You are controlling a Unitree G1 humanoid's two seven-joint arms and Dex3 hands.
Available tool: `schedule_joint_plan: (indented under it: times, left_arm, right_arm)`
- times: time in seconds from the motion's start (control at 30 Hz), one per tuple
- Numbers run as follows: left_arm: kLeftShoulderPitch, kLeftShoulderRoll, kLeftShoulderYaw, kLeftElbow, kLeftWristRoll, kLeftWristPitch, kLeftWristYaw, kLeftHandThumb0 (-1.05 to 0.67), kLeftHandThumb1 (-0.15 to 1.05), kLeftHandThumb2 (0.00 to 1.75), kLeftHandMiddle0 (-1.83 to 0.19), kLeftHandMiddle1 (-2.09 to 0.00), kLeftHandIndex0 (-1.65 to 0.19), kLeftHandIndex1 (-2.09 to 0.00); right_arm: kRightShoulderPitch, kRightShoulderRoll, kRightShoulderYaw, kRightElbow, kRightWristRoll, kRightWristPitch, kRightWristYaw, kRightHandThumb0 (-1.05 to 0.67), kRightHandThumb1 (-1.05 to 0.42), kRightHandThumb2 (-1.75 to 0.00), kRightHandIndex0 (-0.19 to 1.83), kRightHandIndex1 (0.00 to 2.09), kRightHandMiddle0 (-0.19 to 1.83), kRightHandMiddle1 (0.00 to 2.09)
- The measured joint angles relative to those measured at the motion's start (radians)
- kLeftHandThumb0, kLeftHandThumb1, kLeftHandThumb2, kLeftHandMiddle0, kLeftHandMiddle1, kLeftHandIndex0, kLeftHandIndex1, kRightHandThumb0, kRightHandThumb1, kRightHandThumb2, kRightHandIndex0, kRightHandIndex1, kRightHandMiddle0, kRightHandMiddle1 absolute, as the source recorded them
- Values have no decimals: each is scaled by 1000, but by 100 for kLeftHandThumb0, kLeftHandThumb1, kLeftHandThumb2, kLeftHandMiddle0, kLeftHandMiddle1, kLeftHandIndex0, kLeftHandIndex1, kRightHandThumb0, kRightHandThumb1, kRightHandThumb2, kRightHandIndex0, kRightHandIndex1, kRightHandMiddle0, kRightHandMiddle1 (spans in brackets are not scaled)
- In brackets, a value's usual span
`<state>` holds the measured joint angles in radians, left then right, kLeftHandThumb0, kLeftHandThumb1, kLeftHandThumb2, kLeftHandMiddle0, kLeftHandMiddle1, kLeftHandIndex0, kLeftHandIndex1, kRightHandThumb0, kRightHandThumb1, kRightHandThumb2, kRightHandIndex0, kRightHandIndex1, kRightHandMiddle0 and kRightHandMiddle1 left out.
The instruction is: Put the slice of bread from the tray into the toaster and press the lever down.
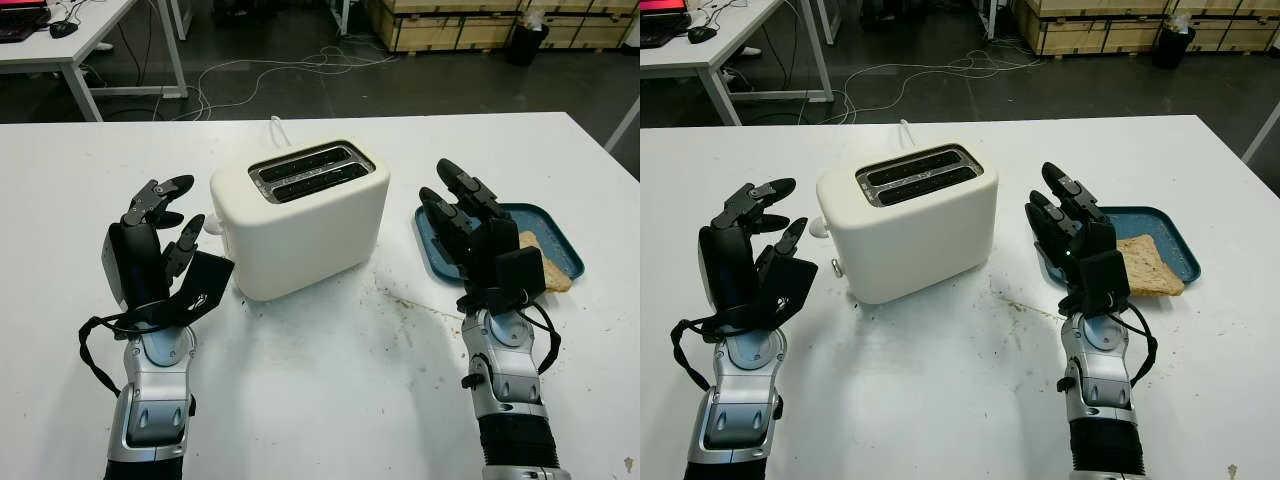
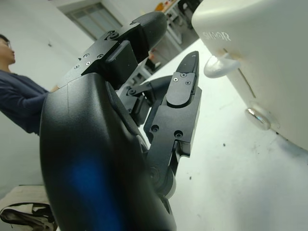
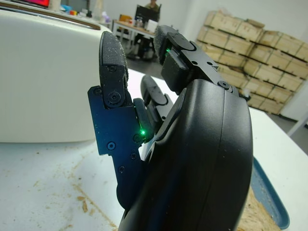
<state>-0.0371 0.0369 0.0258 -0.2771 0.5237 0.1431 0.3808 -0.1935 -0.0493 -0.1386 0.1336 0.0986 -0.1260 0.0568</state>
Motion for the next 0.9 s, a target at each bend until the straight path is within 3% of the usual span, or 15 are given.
schedule_joint_plan:
  times: [0.47, 0.67, 0.9]
  left_arm:
    - [0, 6, 1, 0, 3, -7, 7, -12, 92, 9, -58, -112, -77, -40]
    - [-1, 6, 1, 0, 1, -7, 7, -14, 92, 10, -59, -113, -77, -39]
    - [-3, 7, 3, 0, 0, -8, 7, -12, 92, 9, -58, -113, -77, -39]
  right_arm:
    - [1, -31, -1, 3, -5, -43, 44, -50, -92, -16, 63, 1, 60, 0]
    - [46, -153, -64, -17, 8, -124, 130, -46, -90, -3, 58, 0, 57, 0]
    - [150, -393, -145, -6, -271, -287, 35, -51, -84, 0, 59, 0, 57, 0]
